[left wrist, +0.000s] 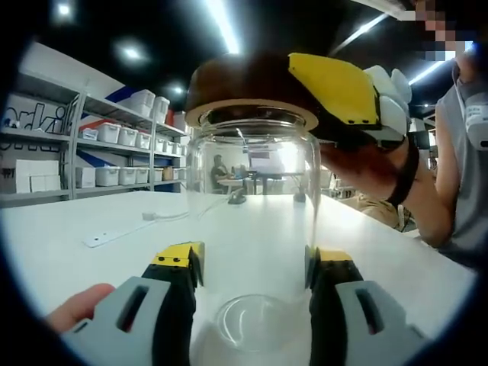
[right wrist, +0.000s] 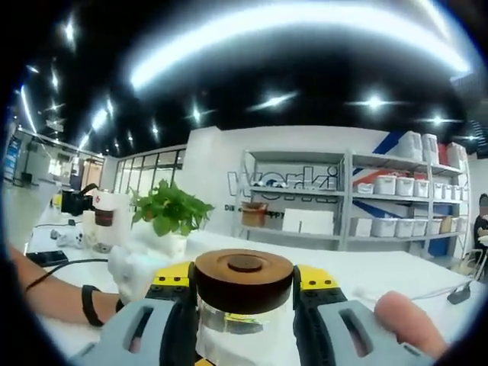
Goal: Clamp the coffee can twist off the lid put the lid on the table pick up the lid cover the can tighten the lid
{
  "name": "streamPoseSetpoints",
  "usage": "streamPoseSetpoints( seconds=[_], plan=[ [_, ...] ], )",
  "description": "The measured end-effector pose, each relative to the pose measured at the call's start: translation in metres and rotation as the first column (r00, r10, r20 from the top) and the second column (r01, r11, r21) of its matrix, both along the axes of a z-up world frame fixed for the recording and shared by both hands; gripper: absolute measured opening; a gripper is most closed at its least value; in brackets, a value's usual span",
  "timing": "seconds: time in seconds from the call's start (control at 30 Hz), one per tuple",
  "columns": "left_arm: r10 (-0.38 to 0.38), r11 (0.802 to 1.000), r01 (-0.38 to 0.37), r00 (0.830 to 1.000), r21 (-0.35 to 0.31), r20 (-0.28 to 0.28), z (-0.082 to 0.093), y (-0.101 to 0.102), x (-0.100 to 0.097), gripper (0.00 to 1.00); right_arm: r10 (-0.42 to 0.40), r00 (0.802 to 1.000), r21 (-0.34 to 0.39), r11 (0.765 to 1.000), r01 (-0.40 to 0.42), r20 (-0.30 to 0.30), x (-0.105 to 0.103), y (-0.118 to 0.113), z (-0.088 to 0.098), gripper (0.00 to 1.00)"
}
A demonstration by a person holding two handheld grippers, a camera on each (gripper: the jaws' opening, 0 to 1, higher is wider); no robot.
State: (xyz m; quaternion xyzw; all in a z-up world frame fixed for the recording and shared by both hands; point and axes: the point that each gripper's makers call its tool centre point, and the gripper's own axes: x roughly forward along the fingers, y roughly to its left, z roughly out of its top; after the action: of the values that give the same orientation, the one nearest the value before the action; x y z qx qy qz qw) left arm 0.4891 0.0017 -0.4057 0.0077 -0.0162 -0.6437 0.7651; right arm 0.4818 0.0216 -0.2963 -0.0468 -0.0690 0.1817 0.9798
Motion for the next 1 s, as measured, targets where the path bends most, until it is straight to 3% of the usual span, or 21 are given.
streamPoseSetpoints(
  seconds=[0.2, 0.53, 0.63, 0.77, 0.87, 0.93, 1.0],
  plan=[
    [0.001, 1.0, -0.001, 1.0, 0.001, 0.001, 0.0, 0.0, 0.0, 0.49, -0.035, 0.999, 0.003, 0.999, 0.035, 0.019, -0.001, -0.001, 0.001, 0.45],
    [0.002, 1.0, -0.002, 1.0, 0.003, 0.002, 0.0, 0.0, 0.0, 0.49, -0.026, 1.0, 0.035, 0.999, 0.026, 0.009, -0.001, -0.002, 0.0, 0.45],
    [0.003, 1.0, -0.003, 1.0, 0.003, 0.002, 0.0, 0.0, 0.0, 0.49, -0.012, 1.0, 0.019, 1.0, 0.012, 0.012, -0.001, -0.002, -0.001, 0.48],
    [0.002, 1.0, -0.002, 1.0, 0.004, 0.002, 0.0, 0.0, 0.0, 0.49, 0.081, 0.997, 0.047, 0.996, -0.081, 0.009, -0.006, 0.0, -0.001, 0.58],
    [0.003, 1.0, -0.003, 1.0, 0.004, 0.003, 0.0, 0.0, 0.0, 0.49, 0.225, 0.974, 0.044, 0.973, -0.226, 0.016, -0.006, -0.001, 0.003, 0.57],
    [0.004, 1.0, -0.004, 1.0, 0.005, 0.003, -0.001, 0.0, 0.0, 0.49, 0.36, 0.933, 0.087, 0.93, -0.358, -0.016, -0.003, -0.002, 0.006, 0.58],
    [0.004, 1.0, -0.004, 1.0, 0.005, 0.003, -0.001, 0.0, 0.0, 0.49, 0.484, 0.875, 0.146, 0.866, -0.479, -0.002, -0.006, -0.005, 0.017, 0.59]
  ],
)
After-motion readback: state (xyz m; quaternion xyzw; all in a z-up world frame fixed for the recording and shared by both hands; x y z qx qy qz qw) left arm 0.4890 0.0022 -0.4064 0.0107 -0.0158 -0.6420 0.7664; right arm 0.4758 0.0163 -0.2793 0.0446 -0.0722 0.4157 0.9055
